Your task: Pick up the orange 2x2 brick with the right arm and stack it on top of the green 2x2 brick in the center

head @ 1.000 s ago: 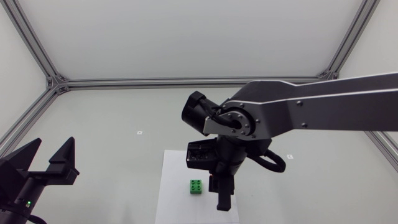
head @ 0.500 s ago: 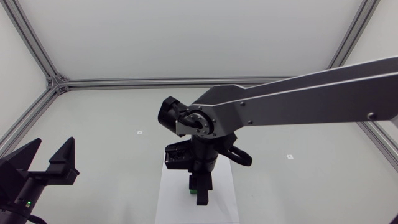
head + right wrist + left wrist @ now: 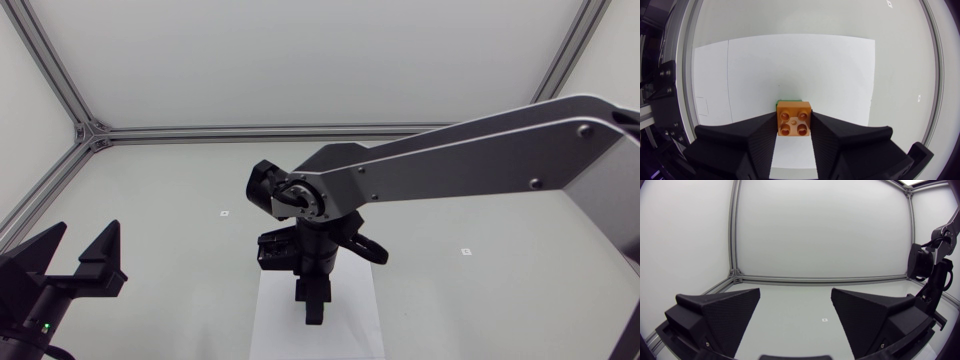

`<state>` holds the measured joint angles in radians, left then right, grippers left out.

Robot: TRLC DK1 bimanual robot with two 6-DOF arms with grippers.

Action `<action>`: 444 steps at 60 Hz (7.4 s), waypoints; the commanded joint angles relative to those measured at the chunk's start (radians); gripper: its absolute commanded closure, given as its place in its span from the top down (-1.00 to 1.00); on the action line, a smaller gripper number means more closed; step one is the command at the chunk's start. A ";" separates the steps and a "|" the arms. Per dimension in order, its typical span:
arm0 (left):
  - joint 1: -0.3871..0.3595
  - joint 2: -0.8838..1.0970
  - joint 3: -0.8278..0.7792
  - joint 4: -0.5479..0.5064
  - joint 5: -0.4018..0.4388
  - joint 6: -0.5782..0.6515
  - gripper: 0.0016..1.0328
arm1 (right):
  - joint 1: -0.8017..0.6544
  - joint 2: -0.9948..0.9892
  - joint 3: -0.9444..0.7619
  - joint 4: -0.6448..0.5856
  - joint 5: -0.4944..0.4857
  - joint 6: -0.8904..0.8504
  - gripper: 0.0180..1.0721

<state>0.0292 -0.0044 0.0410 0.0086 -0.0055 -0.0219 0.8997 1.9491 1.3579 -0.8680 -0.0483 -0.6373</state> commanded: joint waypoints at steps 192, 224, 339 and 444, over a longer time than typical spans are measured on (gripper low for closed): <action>0.001 -0.008 -0.041 -0.015 0.004 0.013 0.92 | 0.024 0.063 -0.062 -0.014 0.019 0.045 -0.42; 0.001 -0.008 -0.041 -0.015 0.004 0.013 0.92 | -0.050 0.136 -0.063 -0.035 0.001 0.011 -0.42; 0.001 -0.008 -0.041 -0.015 0.004 0.013 0.92 | 0.011 0.093 -0.137 0.047 0.019 0.001 -0.42; 0.001 -0.008 -0.041 -0.013 0.004 0.013 0.92 | -0.005 0.076 -0.112 0.081 -0.009 0.002 0.05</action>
<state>0.0292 -0.0044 0.0410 0.0086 -0.0055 -0.0223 0.9005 1.9930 1.2739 -0.7815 -0.0525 -0.6361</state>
